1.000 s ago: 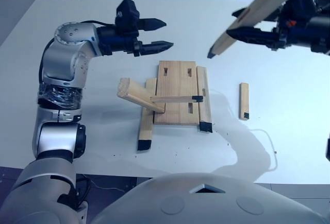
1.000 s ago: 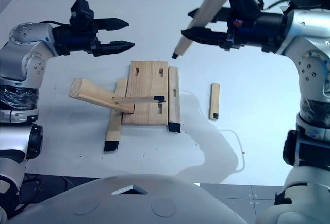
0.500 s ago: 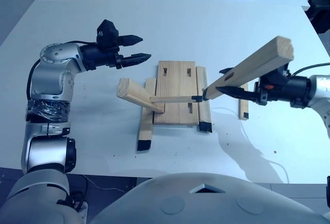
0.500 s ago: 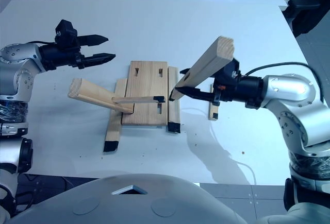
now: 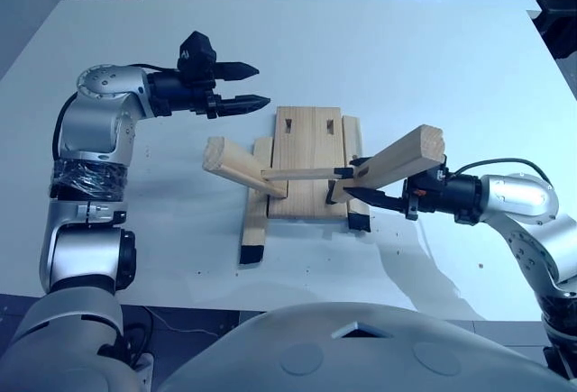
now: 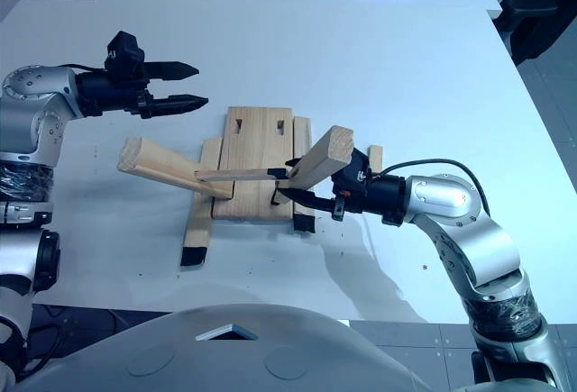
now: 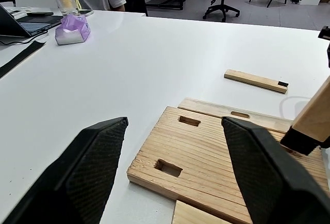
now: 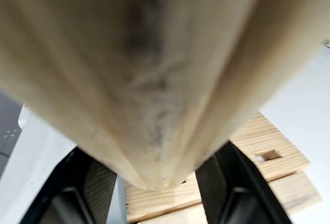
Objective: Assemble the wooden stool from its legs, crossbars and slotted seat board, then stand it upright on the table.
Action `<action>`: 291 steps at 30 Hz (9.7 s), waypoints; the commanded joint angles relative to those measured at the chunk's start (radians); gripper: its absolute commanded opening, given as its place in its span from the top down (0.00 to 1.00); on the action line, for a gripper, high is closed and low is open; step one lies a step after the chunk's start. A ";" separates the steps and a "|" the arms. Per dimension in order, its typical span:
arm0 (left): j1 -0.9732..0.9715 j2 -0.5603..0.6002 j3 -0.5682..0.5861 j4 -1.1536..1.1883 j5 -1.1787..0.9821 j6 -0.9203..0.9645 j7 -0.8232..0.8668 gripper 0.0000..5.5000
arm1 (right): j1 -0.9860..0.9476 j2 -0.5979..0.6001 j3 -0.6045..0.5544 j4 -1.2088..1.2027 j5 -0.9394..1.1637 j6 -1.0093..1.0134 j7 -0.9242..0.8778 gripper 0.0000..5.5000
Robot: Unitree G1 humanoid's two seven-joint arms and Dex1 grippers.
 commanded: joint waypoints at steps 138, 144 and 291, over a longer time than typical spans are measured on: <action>0.134 0.076 -0.284 -0.460 0.103 -0.195 -0.102 0.38 | -0.140 -0.109 0.393 0.190 -0.176 -0.100 0.135 0.64; 0.012 0.005 -0.203 -0.402 0.032 -0.078 -0.024 0.38 | -0.119 -0.128 0.385 0.207 -0.186 -0.117 0.140 0.64; 0.598 -0.142 -0.058 -0.955 0.084 0.185 0.740 0.38 | -0.007 0.638 0.150 -0.176 -0.217 0.300 -1.233 0.50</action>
